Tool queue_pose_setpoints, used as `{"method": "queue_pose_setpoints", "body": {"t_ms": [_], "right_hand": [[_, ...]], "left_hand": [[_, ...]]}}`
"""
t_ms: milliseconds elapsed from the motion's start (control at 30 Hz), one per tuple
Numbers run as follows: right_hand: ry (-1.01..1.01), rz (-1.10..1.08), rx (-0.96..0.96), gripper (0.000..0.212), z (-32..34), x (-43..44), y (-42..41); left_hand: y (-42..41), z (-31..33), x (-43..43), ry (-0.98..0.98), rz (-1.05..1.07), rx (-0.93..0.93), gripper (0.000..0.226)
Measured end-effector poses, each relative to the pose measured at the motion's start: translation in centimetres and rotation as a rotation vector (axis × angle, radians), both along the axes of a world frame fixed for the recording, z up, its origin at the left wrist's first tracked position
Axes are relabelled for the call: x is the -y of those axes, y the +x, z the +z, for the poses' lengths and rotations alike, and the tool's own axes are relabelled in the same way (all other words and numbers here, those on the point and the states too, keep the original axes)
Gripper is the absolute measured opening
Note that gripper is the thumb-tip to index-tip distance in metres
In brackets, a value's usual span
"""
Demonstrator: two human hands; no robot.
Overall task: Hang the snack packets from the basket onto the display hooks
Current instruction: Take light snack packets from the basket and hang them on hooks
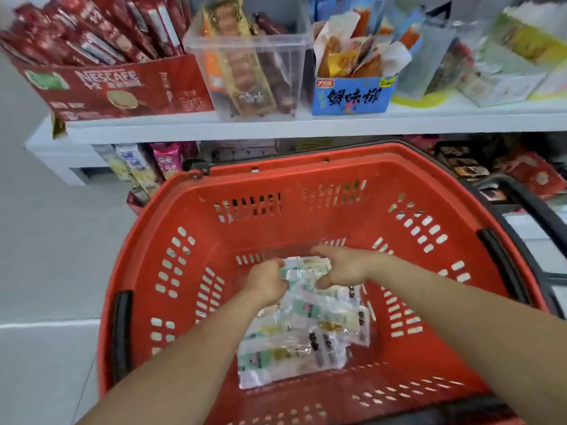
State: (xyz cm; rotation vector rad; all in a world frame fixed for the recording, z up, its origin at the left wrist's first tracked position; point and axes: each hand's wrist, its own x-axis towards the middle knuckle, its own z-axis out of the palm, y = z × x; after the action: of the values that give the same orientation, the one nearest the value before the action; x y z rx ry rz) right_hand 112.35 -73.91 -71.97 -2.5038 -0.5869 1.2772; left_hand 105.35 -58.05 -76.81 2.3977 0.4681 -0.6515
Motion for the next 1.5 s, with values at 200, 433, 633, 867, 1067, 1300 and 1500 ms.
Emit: {"method": "queue_pose_setpoints", "body": {"t_ms": [200,433,633,867,1067,1300,1500], "right_hand": [[0.055,-0.278,-0.162,0.075,-8.2,-0.4,2.5],[-0.08,-0.188,-0.196,0.096,-11.3,0.9,3.1],[-0.131,-0.094,-0.254,0.099,-11.9,0.2,3.0],[-0.102,-0.129,-0.235,0.073,-12.0,0.5,2.7],[-0.059,-0.145,0.126,0.104,-11.3,2.4,3.8],[0.054,-0.071,0.135,0.024,-9.2,2.9,3.8],[0.142,0.012,0.015,0.028,-2.7,1.8,5.8]], "left_hand": [[2.4,-7.9,-1.1,-0.175,0.177,-0.186,0.059],[3.3,-9.7,-1.5,-0.39,0.497,-0.121,0.061],[4.0,-10.4,0.8,-0.45,0.473,-0.096,0.024],[4.1,-11.1,3.5,-0.152,0.428,0.023,0.023],[4.7,-7.4,3.1,0.034,0.152,0.144,0.025],[4.9,2.3,1.9,0.124,-0.333,0.317,0.04],[4.6,7.5,-0.1,-0.037,-0.244,0.559,0.02]]}}
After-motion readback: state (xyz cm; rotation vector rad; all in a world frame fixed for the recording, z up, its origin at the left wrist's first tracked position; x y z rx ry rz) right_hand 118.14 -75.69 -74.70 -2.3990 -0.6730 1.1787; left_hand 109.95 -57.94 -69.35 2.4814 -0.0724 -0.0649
